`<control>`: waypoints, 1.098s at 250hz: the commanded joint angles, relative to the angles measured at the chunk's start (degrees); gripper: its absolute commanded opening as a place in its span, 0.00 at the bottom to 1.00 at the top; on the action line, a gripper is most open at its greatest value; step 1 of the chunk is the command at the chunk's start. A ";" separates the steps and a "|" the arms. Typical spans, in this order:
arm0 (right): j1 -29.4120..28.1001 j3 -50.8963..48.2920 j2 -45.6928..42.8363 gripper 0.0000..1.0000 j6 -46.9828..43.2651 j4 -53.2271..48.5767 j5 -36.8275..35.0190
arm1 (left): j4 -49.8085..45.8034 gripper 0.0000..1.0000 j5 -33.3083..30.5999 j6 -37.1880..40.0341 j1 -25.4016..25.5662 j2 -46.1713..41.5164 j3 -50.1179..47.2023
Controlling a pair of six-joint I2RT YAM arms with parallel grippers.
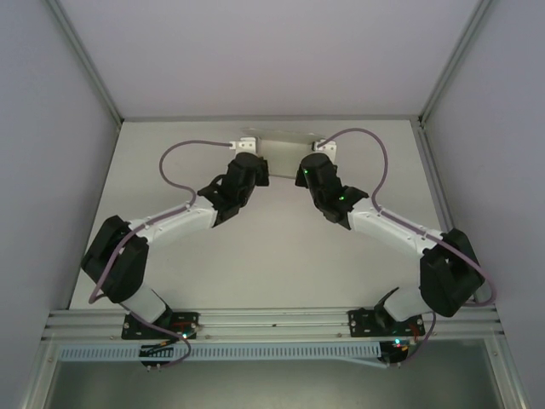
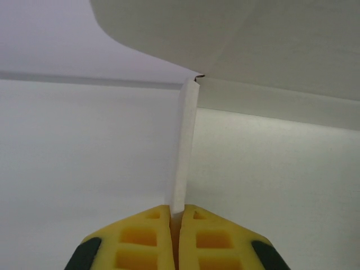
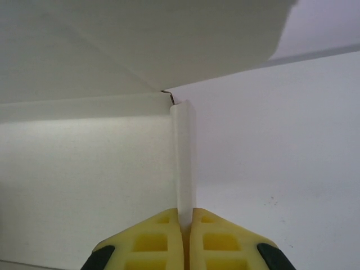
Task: Assemble paper box
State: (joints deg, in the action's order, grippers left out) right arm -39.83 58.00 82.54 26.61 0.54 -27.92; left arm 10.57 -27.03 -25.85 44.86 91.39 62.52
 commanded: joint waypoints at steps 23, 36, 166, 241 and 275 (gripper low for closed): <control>0.83 0.83 0.54 0.17 -0.97 -2.44 0.68 | 0.47 0.00 -6.81 2.37 4.58 -3.95 1.11; 1.78 0.32 0.51 0.22 -0.86 -1.99 3.23 | -0.99 0.00 -6.99 0.82 4.92 -5.09 1.38; 4.43 4.56 5.09 0.00 -4.81 -14.79 -4.52 | -7.37 0.00 -16.18 0.44 8.65 -5.96 4.47; 5.68 8.09 13.05 0.00 -2.62 -29.13 -26.15 | -21.35 0.00 -24.69 -7.03 8.51 -7.63 8.61; 5.26 9.48 15.18 0.00 -3.88 -32.05 -36.02 | -22.23 0.00 -25.64 -7.27 8.40 -7.55 9.07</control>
State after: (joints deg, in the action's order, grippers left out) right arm -39.72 68.93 92.36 24.62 -15.35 -34.92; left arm -6.98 -40.10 -31.66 53.43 87.20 67.53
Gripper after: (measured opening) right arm 0.093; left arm 0.043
